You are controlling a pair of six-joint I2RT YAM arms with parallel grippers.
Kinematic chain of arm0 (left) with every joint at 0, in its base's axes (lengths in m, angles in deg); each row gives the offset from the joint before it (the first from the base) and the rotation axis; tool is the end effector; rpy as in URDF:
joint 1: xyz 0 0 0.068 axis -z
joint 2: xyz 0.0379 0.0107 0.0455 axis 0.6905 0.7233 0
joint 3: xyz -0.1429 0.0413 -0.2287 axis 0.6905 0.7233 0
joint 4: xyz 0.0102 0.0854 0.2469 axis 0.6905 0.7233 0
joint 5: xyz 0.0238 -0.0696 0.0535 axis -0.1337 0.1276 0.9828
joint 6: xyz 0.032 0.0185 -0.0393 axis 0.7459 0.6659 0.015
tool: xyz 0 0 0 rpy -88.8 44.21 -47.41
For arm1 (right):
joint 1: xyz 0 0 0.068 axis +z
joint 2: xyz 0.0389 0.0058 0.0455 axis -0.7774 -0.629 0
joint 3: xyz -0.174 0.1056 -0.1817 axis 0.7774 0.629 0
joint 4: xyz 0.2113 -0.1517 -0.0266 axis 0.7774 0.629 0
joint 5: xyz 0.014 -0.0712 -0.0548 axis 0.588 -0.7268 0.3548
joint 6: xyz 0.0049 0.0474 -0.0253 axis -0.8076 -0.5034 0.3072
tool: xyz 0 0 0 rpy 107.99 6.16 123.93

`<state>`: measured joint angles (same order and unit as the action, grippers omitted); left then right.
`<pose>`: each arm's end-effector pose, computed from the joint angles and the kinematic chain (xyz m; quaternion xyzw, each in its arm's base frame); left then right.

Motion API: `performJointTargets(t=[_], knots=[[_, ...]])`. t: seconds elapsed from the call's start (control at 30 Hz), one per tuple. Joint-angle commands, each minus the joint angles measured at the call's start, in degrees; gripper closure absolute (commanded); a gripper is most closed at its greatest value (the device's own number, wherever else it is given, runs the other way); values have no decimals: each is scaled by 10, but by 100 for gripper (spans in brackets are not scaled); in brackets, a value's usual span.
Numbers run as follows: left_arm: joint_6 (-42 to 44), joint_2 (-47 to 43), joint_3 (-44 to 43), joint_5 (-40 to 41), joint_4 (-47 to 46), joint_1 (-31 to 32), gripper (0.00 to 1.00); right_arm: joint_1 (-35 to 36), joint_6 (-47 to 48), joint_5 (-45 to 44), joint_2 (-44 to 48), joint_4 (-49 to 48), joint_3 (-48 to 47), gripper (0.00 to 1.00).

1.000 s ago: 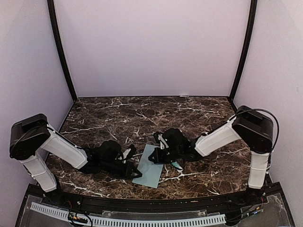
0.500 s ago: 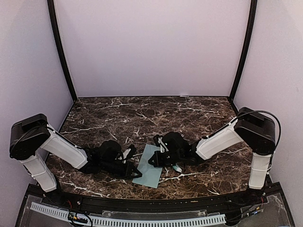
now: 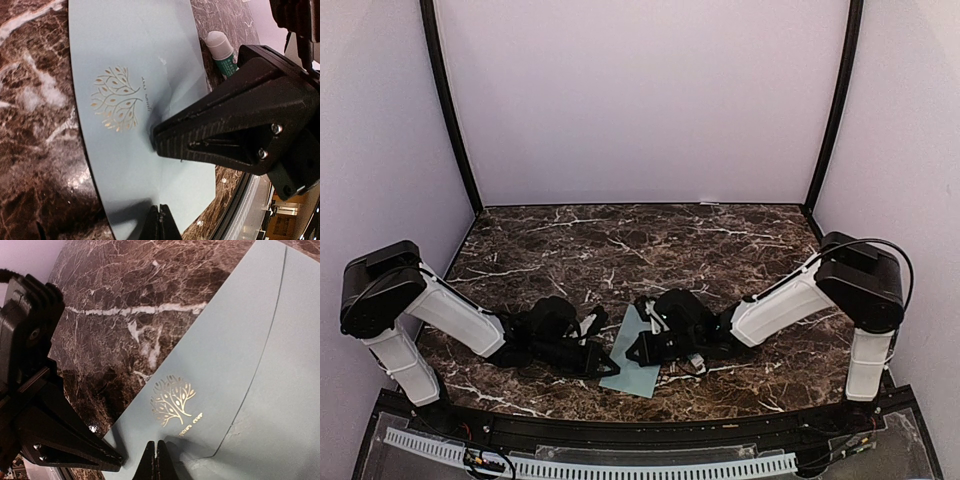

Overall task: Place the letter into the envelope and seal it
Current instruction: Seal the envelope flap on the envelope, then pick up the solid glue from the center of the board.

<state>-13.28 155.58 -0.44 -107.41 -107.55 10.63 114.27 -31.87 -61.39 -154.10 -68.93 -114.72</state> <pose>0.1535 -0.2366 0.1096 0.1302 0.8727 -0.4494 0.1399 0.1631 0.3365 0.1113 -0.1598 0.8884 0.3907 0.1804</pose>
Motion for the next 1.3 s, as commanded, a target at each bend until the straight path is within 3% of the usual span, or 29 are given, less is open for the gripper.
performJointTargets(t=[0.0,0.17,0.3,0.33,0.5,0.67,0.8,0.97,1.13,1.27], knots=[[8,4,13,17,57,4,100,22,-8,18,-10,72,13,100],[8,3,12,18,59,4,100,22,-5,16,11,73,10,100],[26,-50,3,58,88,4,98,21,-1,-10,62,92,3,100],[33,-87,-6,68,115,4,94,19,3,-21,81,100,3,95],[104,-226,-89,166,274,1,51,5,32,-79,185,158,5,73],[142,-309,-141,179,399,-30,35,-23,70,-147,275,246,13,49],[170,-339,-179,107,447,-100,32,-53,97,-173,314,303,37,40],[243,-324,-250,63,490,-179,27,-62,113,-183,344,347,78,36],[275,-277,-285,-34,452,-259,26,-59,109,-138,357,326,126,37],[298,-252,-289,-45,414,-302,26,-45,103,-136,343,321,143,38]])
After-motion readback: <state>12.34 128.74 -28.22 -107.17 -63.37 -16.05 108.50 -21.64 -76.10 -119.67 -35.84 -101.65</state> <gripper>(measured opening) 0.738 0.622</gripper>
